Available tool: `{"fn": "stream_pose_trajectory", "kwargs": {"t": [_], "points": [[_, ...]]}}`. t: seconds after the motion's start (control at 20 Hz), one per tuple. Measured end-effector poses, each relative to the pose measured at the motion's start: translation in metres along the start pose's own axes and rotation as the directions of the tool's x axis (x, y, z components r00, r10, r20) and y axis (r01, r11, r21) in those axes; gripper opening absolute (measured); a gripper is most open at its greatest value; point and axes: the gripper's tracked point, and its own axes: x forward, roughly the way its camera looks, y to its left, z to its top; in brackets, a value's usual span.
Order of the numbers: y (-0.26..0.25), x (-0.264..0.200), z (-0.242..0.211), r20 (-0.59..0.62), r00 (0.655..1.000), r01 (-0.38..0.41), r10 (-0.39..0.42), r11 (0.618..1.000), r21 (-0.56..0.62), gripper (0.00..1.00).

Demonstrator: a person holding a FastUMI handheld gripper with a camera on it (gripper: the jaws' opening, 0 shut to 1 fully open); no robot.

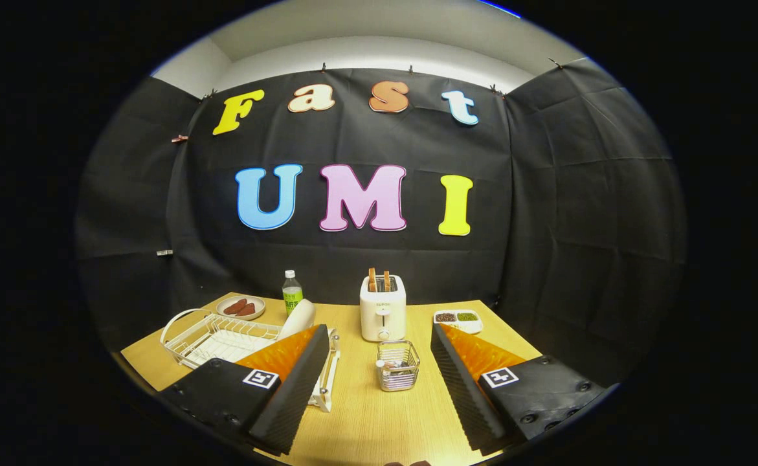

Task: Take the plate from the dish rack, then take the spoon from the basket and place it into the plate.

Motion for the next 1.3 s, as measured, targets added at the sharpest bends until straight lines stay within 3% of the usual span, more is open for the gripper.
{"fn": "stream_pose_trajectory", "kwargs": {"t": [0.4, 0.7, 1.0, 1.3], "points": [[0.012, 0.02, -0.006, -0.067, 0.997, -0.033, 0.031, 0.999, -0.036, 0.98], [0.043, 0.063, 0.006, -0.131, 0.985, -0.123, 0.108, 0.987, -0.107, 0.98], [0.084, 0.107, 0.003, -0.23, 0.959, -0.187, 0.168, 0.981, -0.061, 0.98], [0.118, 0.148, -0.026, -0.416, 0.89, -0.183, 0.187, 0.982, 0.05, 0.98]]}}
